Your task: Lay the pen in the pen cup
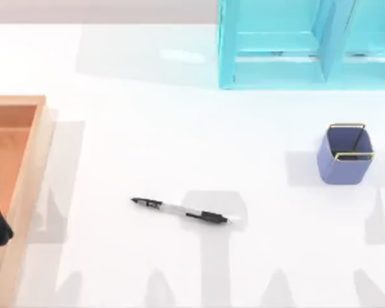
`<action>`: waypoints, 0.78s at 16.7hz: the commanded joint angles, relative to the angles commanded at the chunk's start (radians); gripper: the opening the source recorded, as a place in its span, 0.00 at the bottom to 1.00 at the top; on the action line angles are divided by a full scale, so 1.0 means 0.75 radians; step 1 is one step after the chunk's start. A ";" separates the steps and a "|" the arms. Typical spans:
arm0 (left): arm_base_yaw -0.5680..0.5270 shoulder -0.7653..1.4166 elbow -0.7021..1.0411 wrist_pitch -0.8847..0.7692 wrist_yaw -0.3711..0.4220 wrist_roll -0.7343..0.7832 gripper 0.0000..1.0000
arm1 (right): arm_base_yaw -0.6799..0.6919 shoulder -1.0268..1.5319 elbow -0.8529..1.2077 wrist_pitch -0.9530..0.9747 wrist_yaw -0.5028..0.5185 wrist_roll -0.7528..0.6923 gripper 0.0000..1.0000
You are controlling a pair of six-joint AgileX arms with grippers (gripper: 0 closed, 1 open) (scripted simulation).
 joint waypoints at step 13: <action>0.000 0.000 0.000 0.000 0.000 0.000 1.00 | 0.475 0.804 0.861 -0.379 0.219 -0.093 1.00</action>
